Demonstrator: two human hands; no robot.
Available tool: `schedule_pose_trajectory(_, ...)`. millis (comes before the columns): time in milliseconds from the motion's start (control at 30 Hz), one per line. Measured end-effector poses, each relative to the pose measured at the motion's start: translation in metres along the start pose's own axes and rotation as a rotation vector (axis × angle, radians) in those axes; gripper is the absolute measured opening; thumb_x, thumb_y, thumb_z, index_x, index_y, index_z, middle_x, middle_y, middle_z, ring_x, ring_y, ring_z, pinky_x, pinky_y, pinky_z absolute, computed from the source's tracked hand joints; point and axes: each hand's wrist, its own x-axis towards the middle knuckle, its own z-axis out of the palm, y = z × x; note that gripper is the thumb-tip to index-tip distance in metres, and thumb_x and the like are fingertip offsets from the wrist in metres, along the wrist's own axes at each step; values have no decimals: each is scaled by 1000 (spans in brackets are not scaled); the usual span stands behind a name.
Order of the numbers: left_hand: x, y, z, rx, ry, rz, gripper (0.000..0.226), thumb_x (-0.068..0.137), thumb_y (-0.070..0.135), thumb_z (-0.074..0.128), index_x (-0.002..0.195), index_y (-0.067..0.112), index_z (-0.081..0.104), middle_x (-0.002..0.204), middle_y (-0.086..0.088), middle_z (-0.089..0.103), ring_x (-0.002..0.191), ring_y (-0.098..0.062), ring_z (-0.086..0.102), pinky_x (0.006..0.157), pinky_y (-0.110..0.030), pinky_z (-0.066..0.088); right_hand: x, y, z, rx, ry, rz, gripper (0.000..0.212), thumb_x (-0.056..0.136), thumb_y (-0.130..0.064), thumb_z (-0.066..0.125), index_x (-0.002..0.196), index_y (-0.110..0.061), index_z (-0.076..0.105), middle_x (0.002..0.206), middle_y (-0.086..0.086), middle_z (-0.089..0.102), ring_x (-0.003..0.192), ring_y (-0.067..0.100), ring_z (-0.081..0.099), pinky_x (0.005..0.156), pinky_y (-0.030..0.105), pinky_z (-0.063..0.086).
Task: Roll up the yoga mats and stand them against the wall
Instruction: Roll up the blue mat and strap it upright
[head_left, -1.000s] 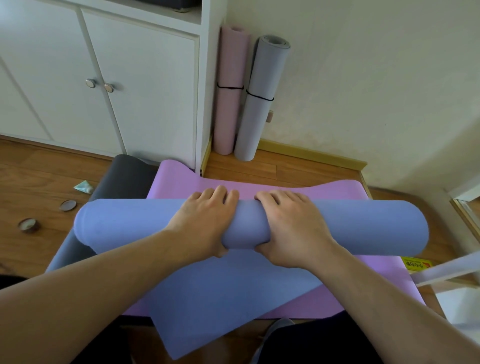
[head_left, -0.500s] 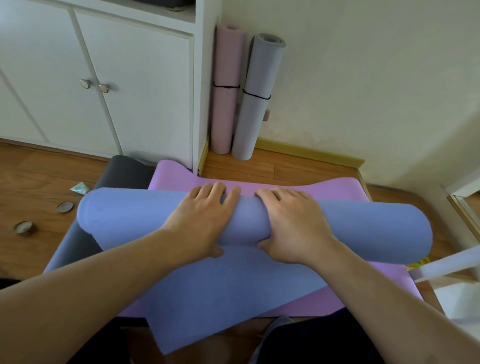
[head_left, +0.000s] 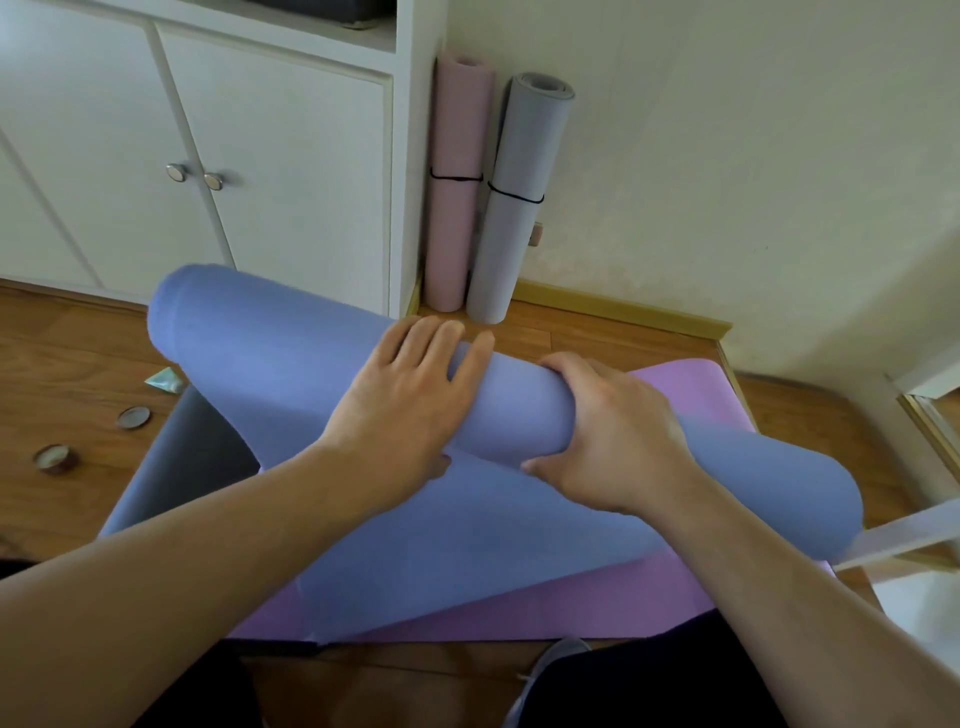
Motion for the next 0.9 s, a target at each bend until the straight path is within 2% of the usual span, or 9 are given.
schedule_pose_trajectory(100, -2, 5, 10, 0, -110, 15, 99, 63, 45, 87, 143, 11, 39, 128, -9, 55, 114, -32, 54, 102, -45, 45, -1, -3, 8, -40, -124, -52, 90, 65, -63, 82, 142, -33, 46, 134, -10, 62, 119, 22, 61, 91, 38, 51)
schedule_pose_trajectory(167, -2, 6, 13, -49, -181, 24, 87, 68, 45, 83, 138, 14, 42, 125, -5, 59, 111, -29, 58, 97, -42, 48, -3, -7, 13, -110, -162, -88, 90, 67, -65, 78, 142, -29, 44, 135, -4, 56, 122, 26, 57, 98, 40, 50)
schedule_pose_trajectory(267, -4, 6, 11, -181, -250, -14, 83, 64, 55, 82, 128, 20, 42, 112, 4, 62, 98, -23, 61, 85, -37, 49, -7, -11, 22, -252, -142, -183, 98, 63, -61, 81, 143, -21, 40, 133, 2, 45, 122, 29, 50, 104, 41, 44)
schedule_pose_trajectory(333, -6, 8, 10, -266, -259, -43, 82, 60, 61, 79, 123, 22, 42, 103, 7, 62, 90, -21, 61, 77, -35, 46, -6, -13, 27, -302, -154, -214, 100, 59, -59, 85, 140, -20, 41, 129, 4, 46, 117, 30, 51, 101, 43, 44)
schedule_pose_trajectory(467, -10, 11, 13, -276, -276, -24, 84, 62, 67, 74, 127, 24, 42, 109, 7, 60, 94, -19, 59, 84, -36, 48, 1, -10, 31, -290, -159, -215, 89, 61, -60, 83, 133, -23, 47, 122, 3, 53, 111, 29, 56, 92, 43, 47)
schedule_pose_trajectory(633, -8, 12, 18, -162, -290, 16, 101, 60, 68, 80, 139, 22, 38, 126, 2, 52, 109, -22, 56, 93, -38, 48, 1, -5, 33, -214, -154, -187, 79, 62, -64, 75, 127, -27, 49, 118, -2, 56, 109, 27, 59, 91, 43, 48)
schedule_pose_trajectory(733, -6, 16, 16, -174, -308, 17, 87, 66, 60, 81, 132, 21, 39, 121, 2, 54, 103, -21, 57, 88, -36, 49, -1, -5, 35, -214, -156, -202, 85, 64, -64, 75, 134, -26, 45, 121, -1, 54, 112, 27, 57, 94, 43, 47)
schedule_pose_trajectory(833, -5, 10, 11, -248, -320, -15, 81, 64, 60, 80, 125, 23, 43, 113, 6, 57, 95, -19, 59, 83, -36, 50, -4, -8, 38, -250, -166, -231, 105, 63, -64, 80, 148, -24, 35, 132, 0, 53, 119, 28, 56, 103, 45, 45)
schedule_pose_trajectory(900, -6, 7, 9, -285, -334, -23, 80, 63, 62, 79, 124, 25, 44, 111, 8, 58, 94, -18, 60, 81, -35, 50, -2, -8, 39, -248, -150, -242, 106, 60, -65, 82, 147, -25, 37, 133, -2, 54, 119, 27, 57, 103, 45, 45)
